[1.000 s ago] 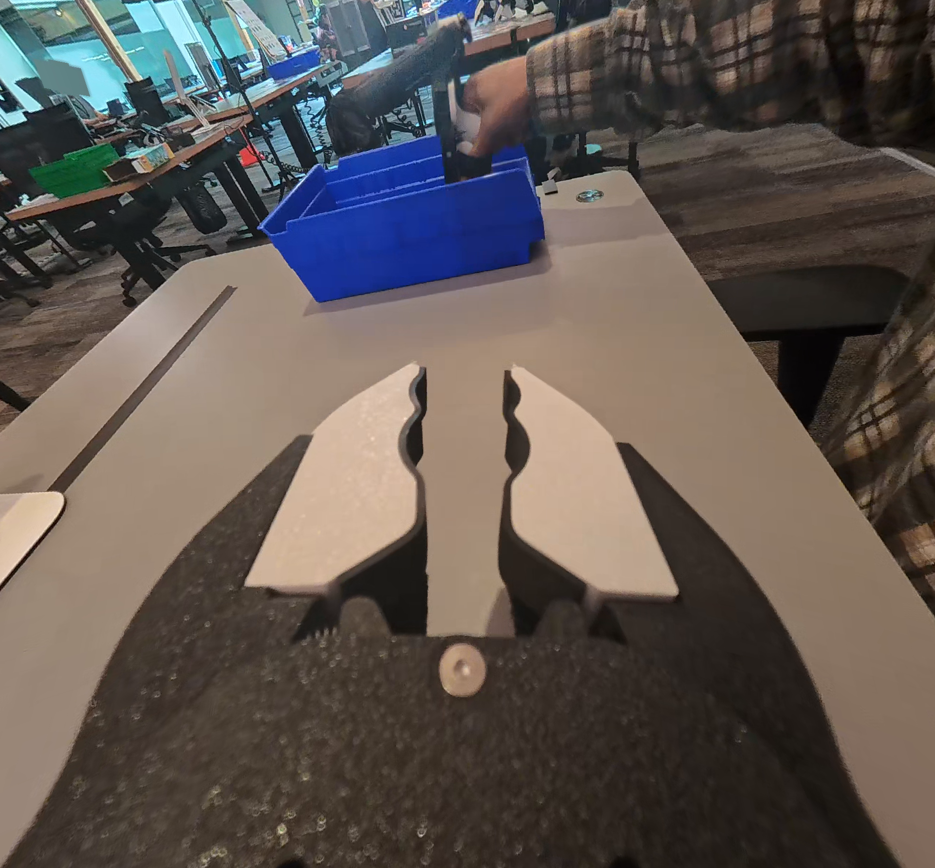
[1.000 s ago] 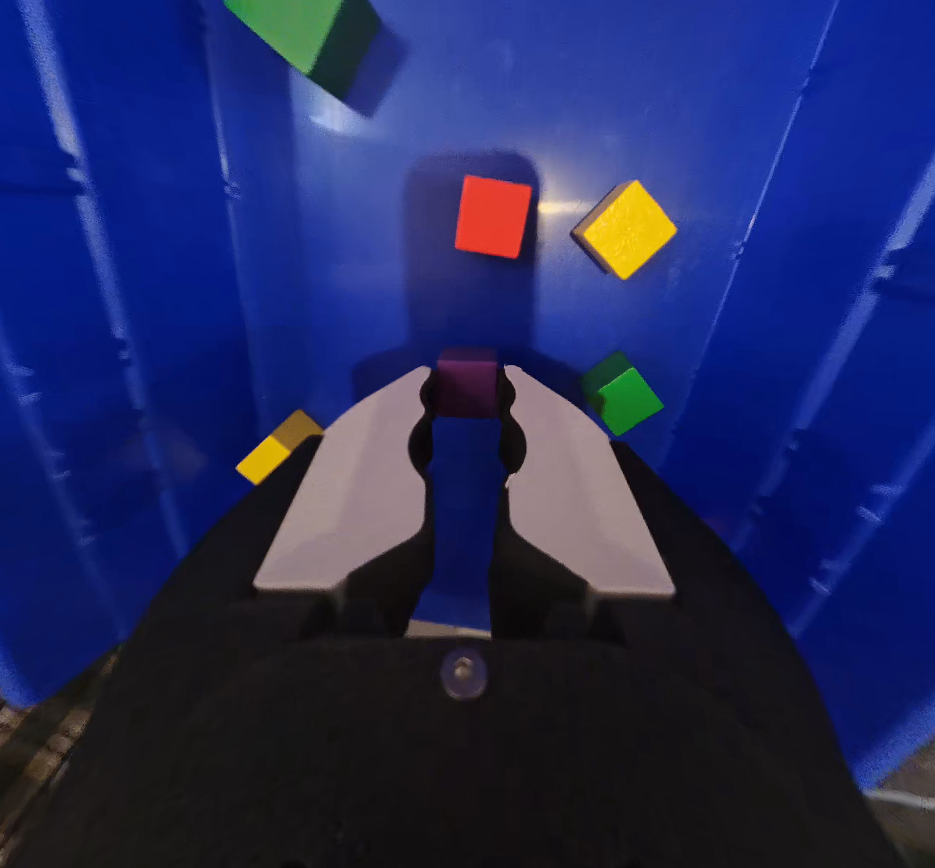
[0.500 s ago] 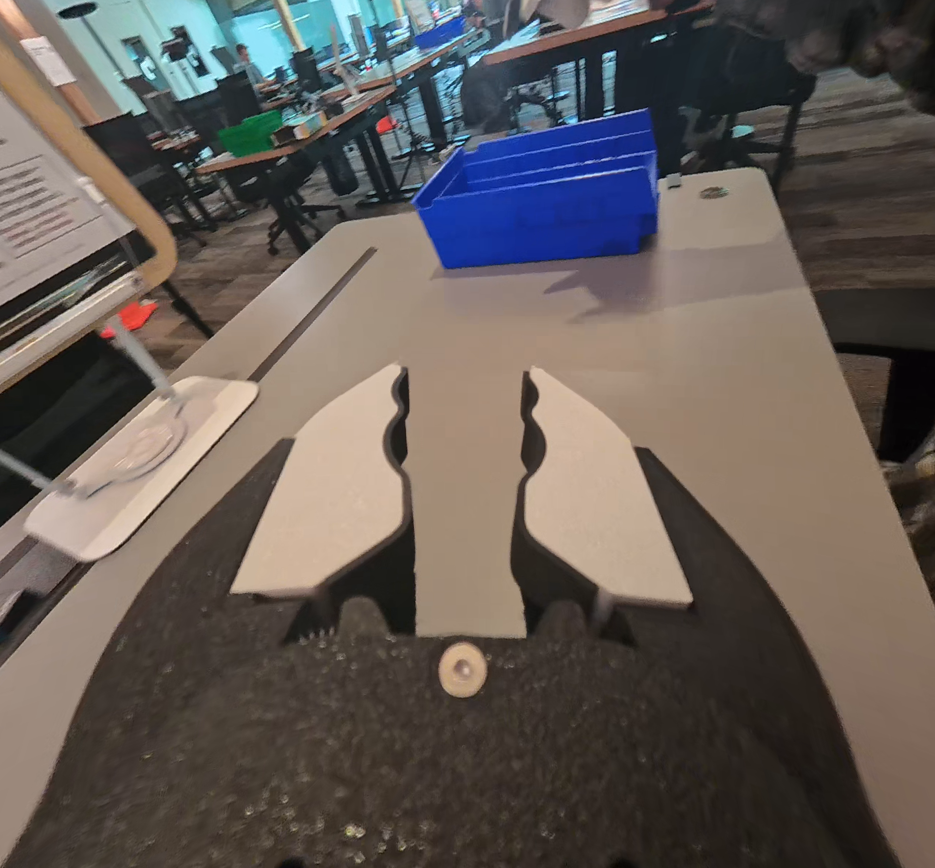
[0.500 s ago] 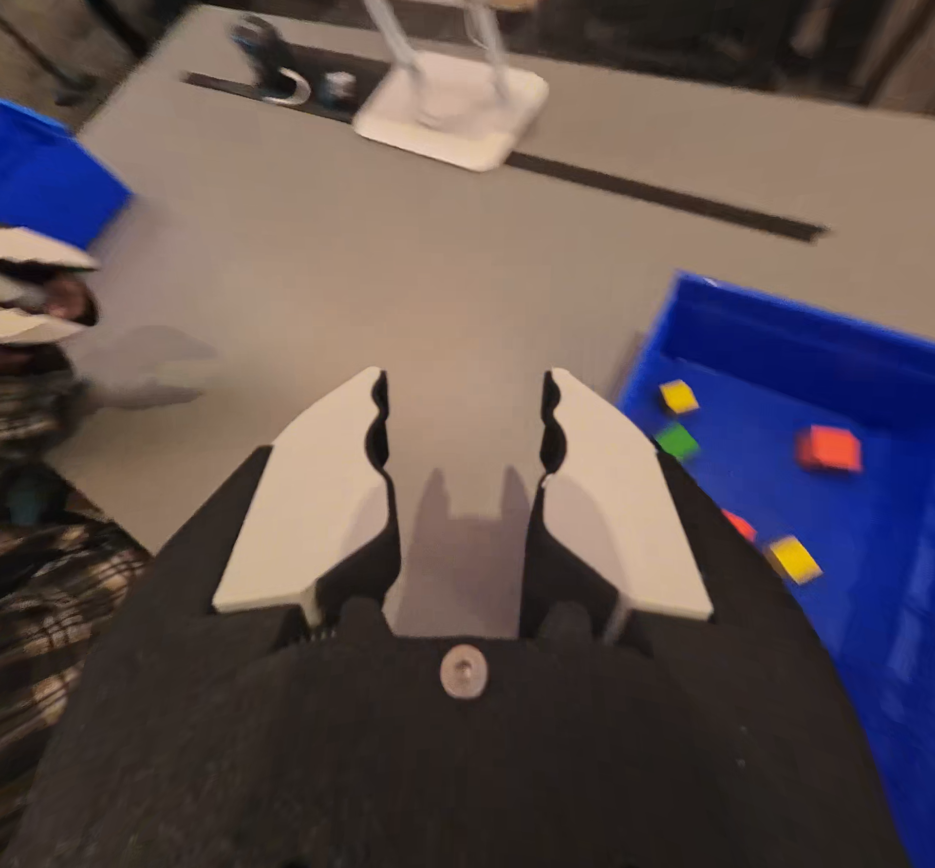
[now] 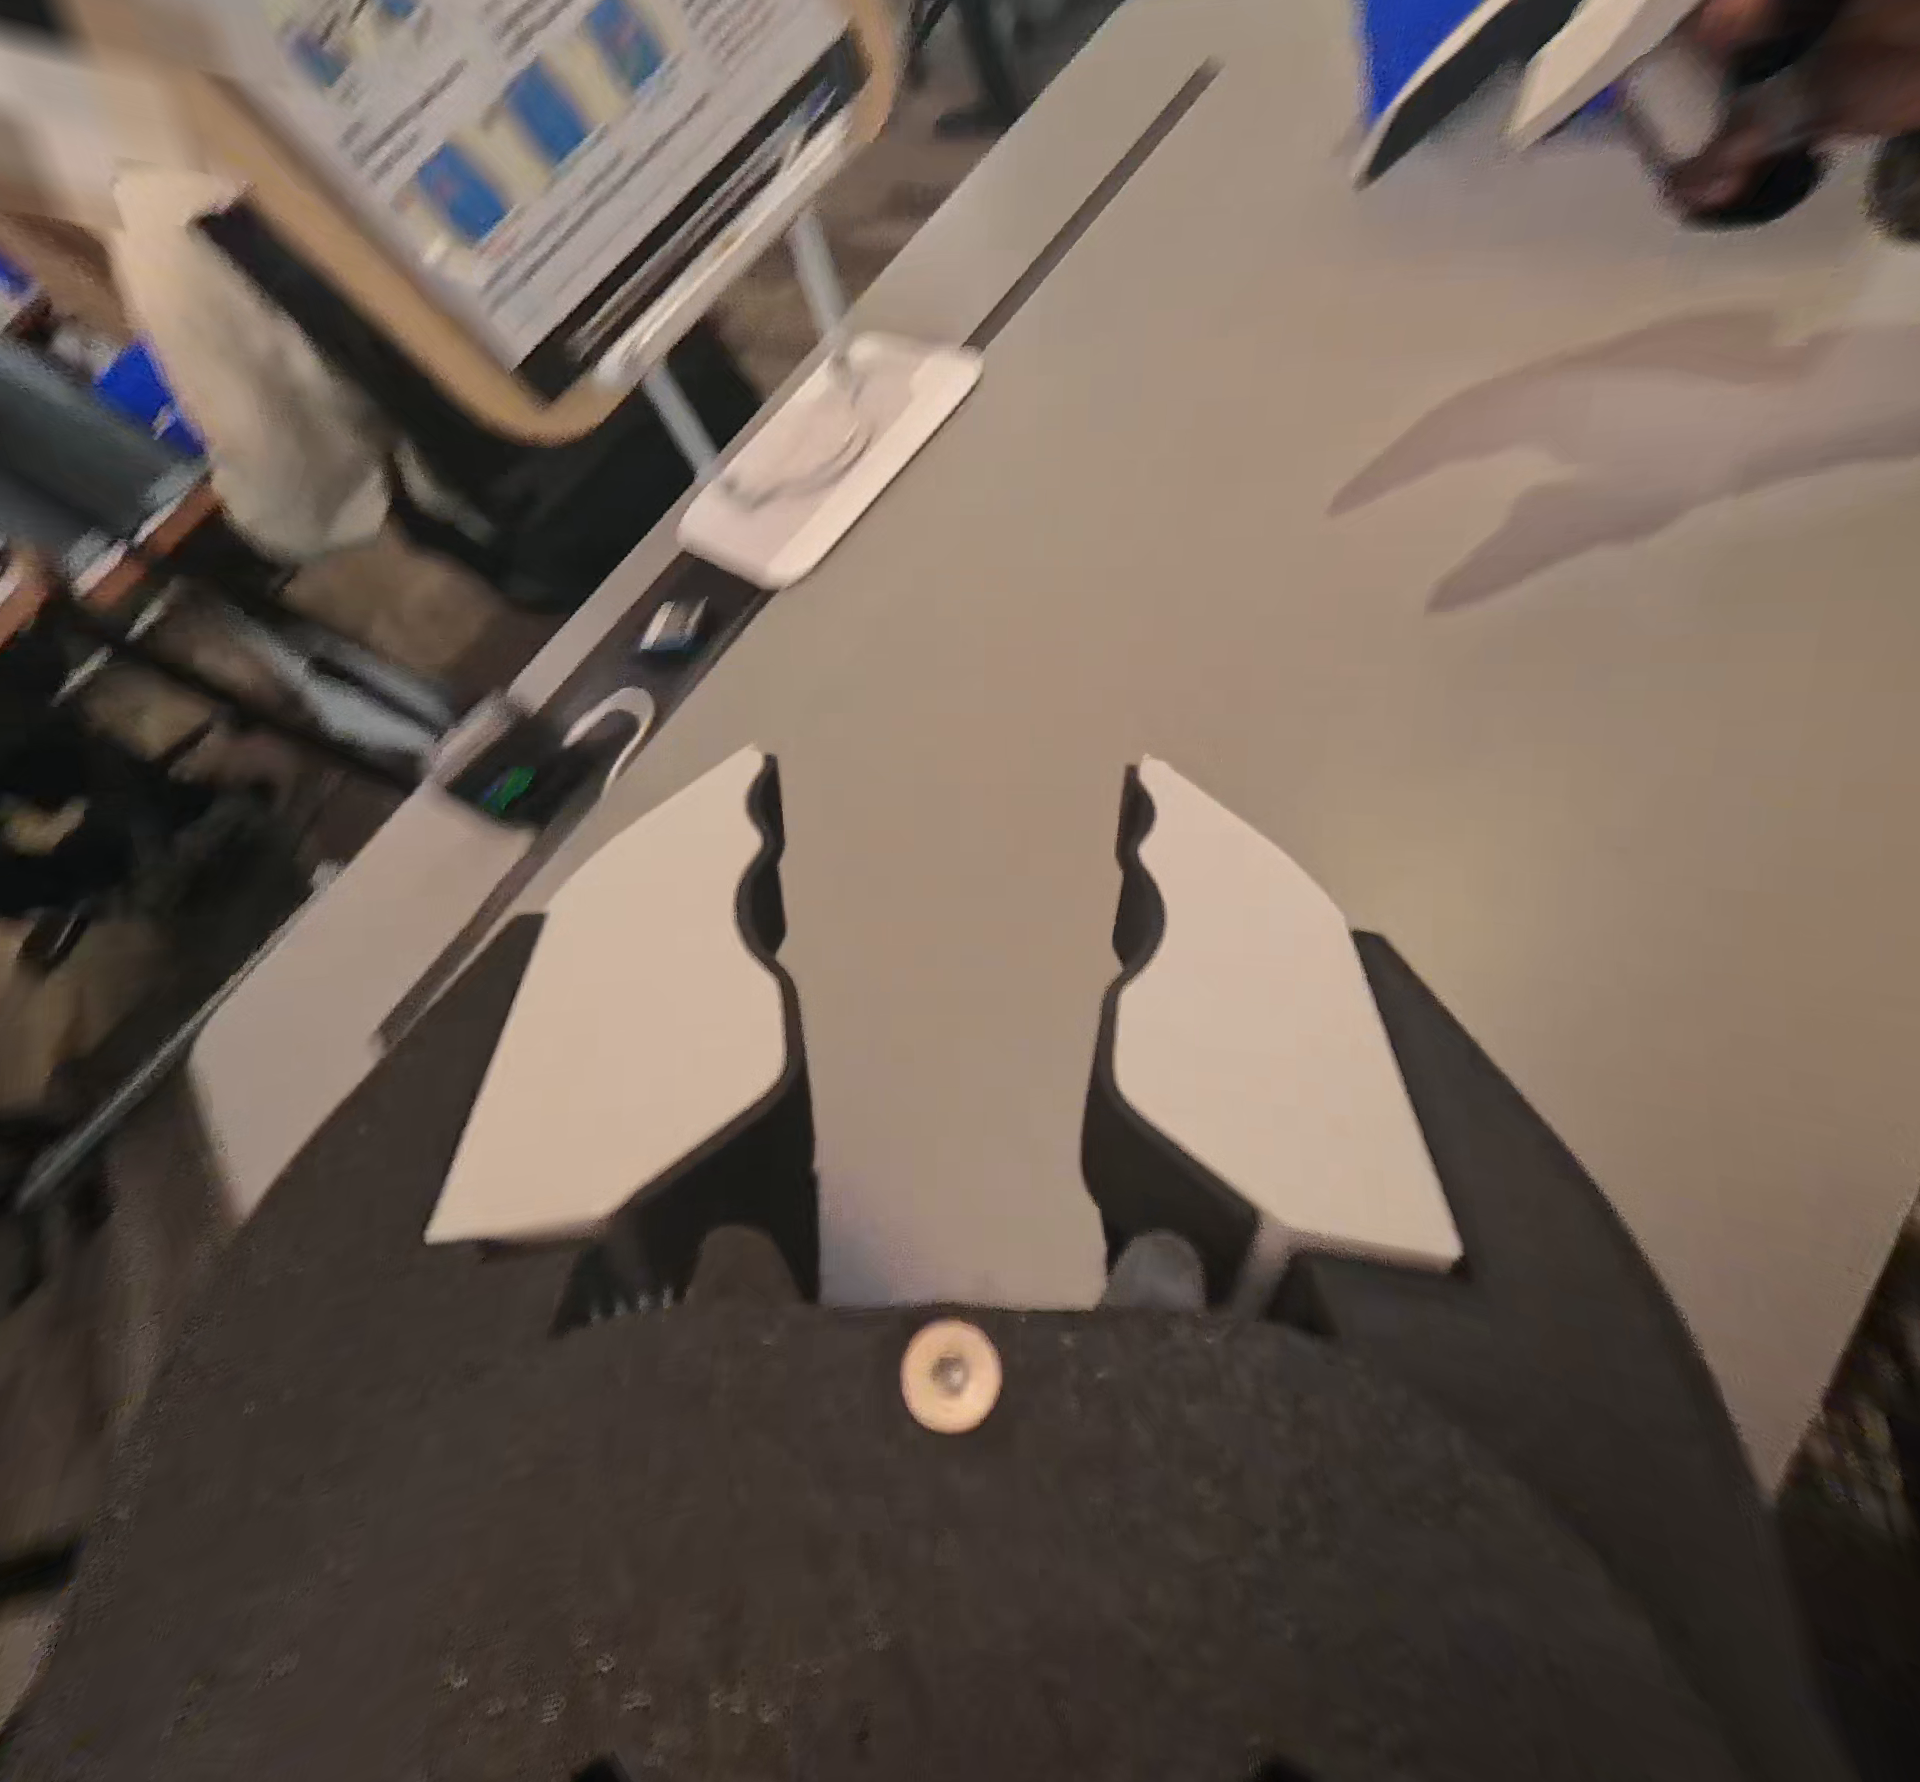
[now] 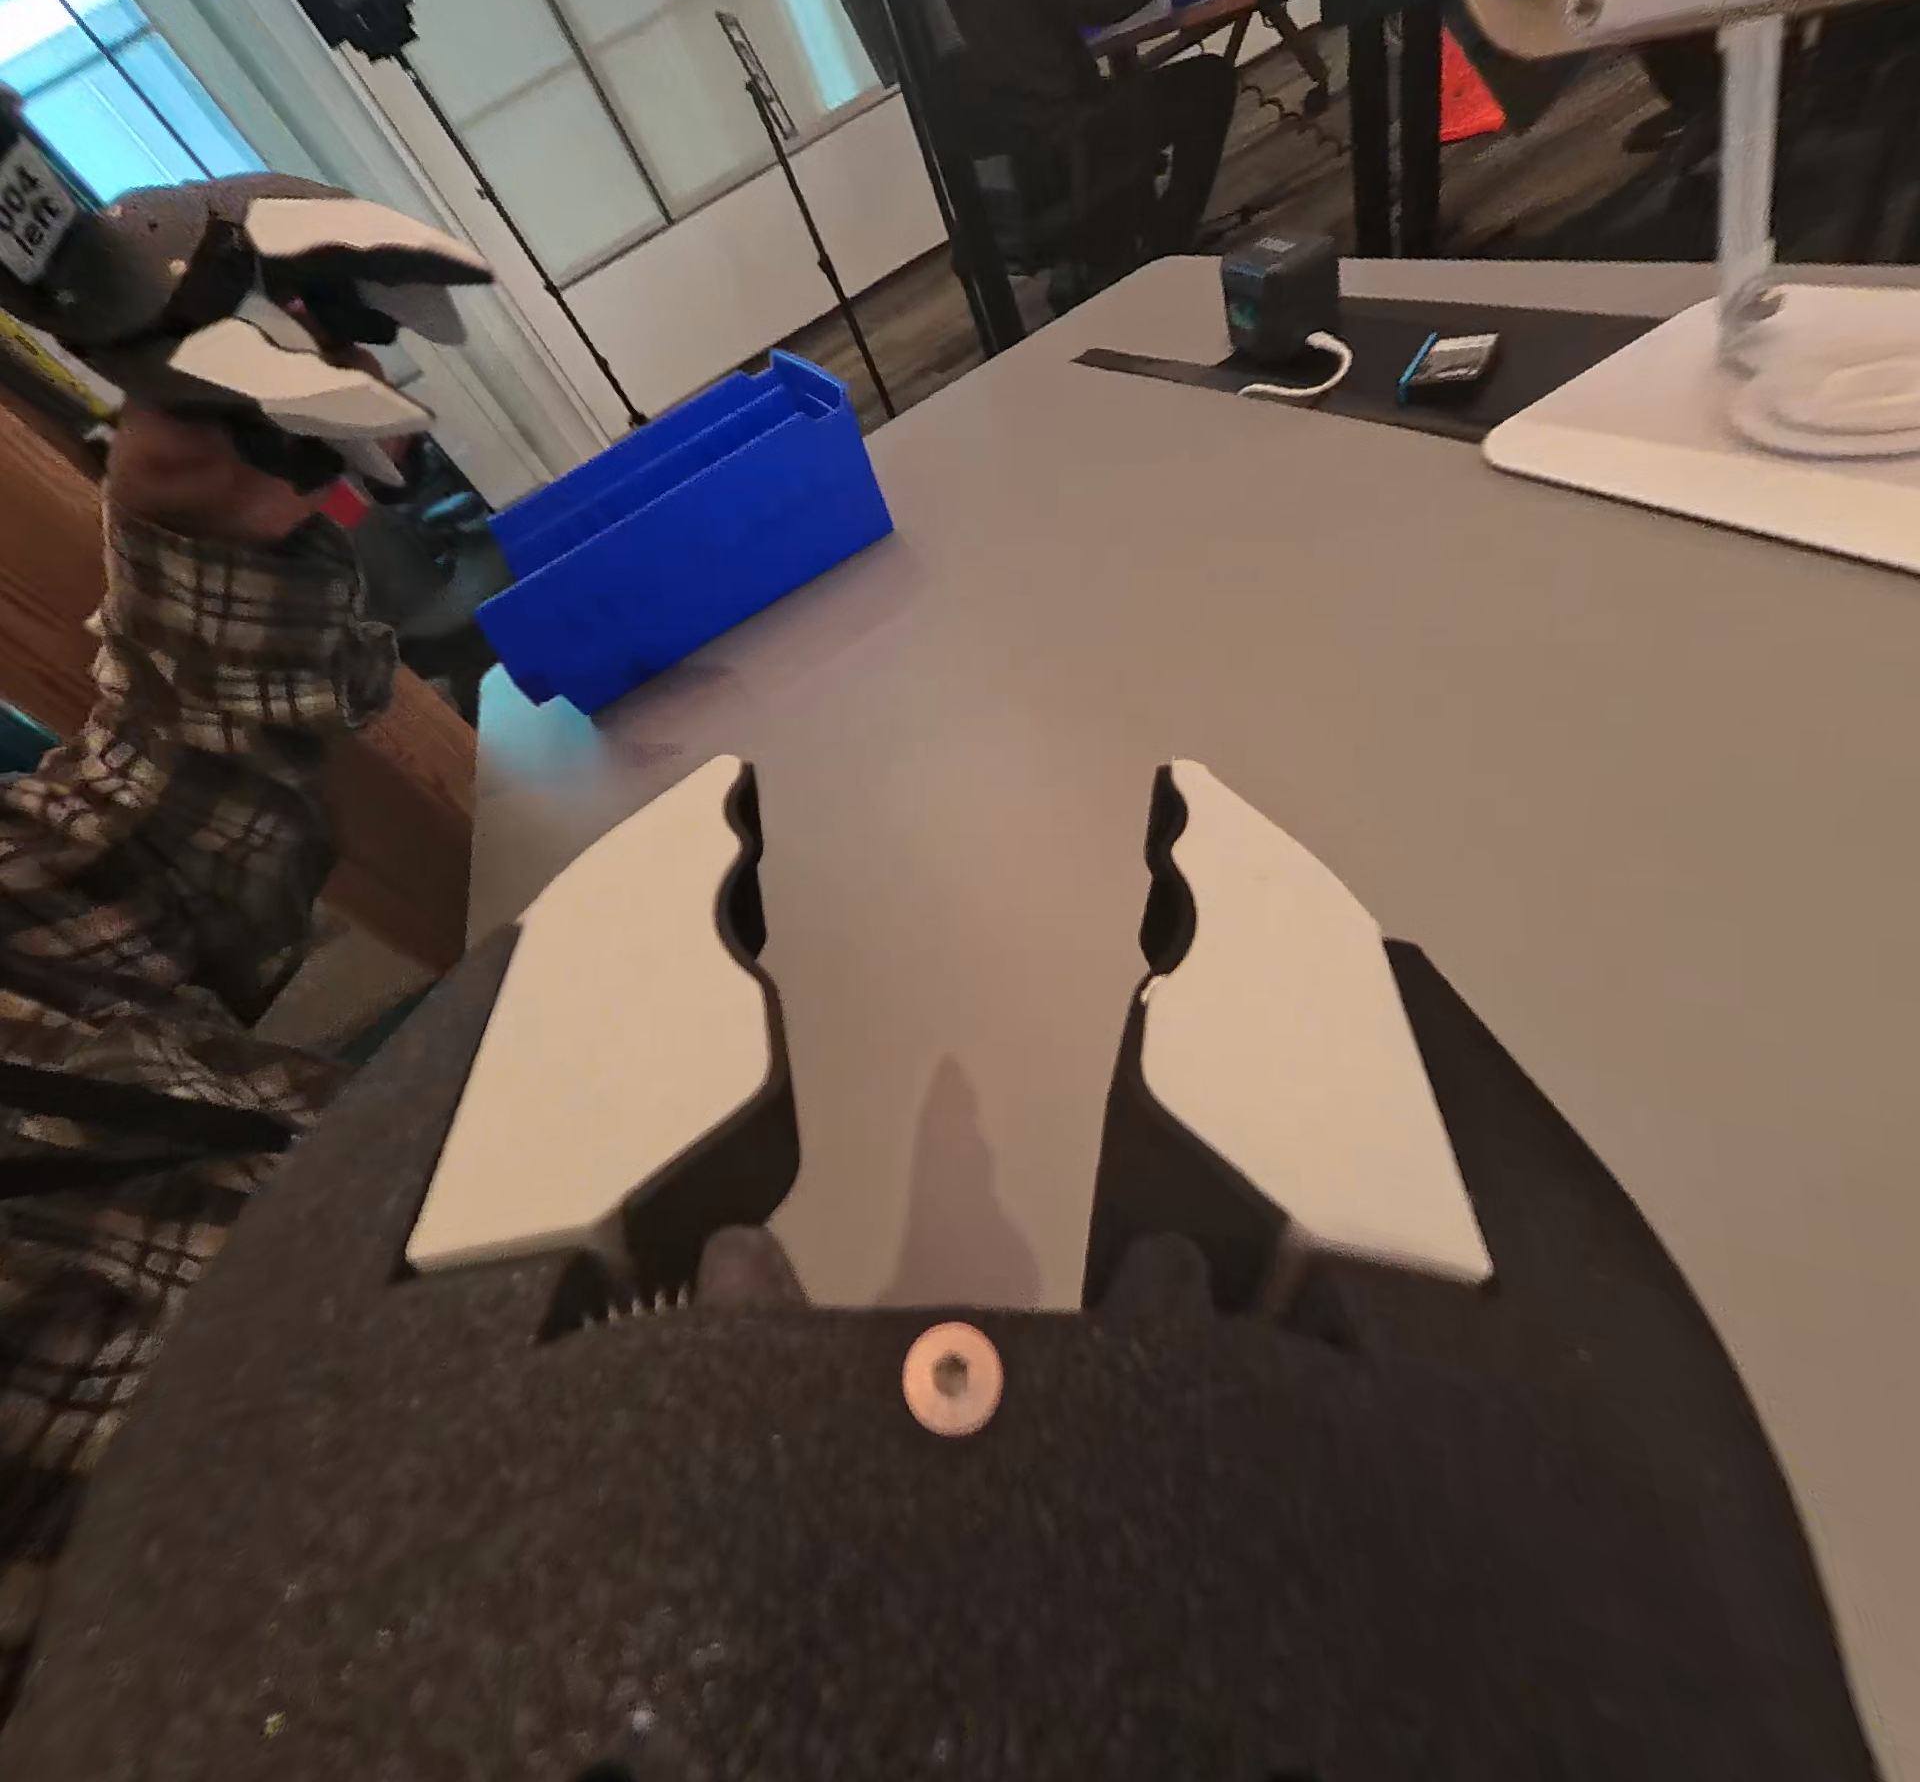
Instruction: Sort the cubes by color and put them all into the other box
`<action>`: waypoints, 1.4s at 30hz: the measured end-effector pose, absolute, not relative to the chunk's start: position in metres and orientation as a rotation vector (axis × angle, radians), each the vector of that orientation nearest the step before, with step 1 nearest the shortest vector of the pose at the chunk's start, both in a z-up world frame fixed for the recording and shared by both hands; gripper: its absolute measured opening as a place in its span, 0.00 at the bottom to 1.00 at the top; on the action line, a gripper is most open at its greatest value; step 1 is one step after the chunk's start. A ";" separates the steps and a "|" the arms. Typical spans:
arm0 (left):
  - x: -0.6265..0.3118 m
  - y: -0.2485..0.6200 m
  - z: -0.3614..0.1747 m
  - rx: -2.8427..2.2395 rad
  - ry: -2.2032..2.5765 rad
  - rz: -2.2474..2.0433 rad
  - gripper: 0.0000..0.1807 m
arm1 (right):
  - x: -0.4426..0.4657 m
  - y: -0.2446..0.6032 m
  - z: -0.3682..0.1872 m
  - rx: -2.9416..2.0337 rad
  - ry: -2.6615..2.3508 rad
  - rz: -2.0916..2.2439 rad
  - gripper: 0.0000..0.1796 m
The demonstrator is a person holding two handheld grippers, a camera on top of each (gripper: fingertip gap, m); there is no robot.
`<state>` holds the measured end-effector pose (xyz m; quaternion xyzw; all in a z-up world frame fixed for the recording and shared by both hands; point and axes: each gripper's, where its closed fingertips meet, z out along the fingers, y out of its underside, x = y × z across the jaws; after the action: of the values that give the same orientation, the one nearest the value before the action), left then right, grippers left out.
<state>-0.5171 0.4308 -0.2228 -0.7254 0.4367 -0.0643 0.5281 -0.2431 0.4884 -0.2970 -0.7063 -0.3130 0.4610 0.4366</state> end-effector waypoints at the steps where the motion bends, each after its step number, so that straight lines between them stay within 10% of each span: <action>1: -0.544 0.429 -0.221 -1.786 1.014 -0.104 0.34 | -0.249 0.488 -0.301 -1.761 -0.769 1.165 0.40; 13: -0.750 0.378 -0.337 -2.630 0.583 0.077 0.40 | -0.306 0.485 -0.317 -1.931 -0.880 1.161 0.40; 38: -0.758 0.329 -0.435 -3.215 0.274 -0.087 0.49 | -0.323 0.479 -0.299 -1.857 -1.024 1.224 0.40; 42: -0.756 0.337 -0.431 -3.197 0.313 -0.123 0.16 | -0.315 0.479 -0.291 -1.819 -1.012 1.237 0.39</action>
<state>-0.7559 0.3373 -0.4308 -0.9938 0.0974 -0.0384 -0.0365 -0.3147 0.4794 -0.2914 -0.7031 -0.3911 0.4780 0.3526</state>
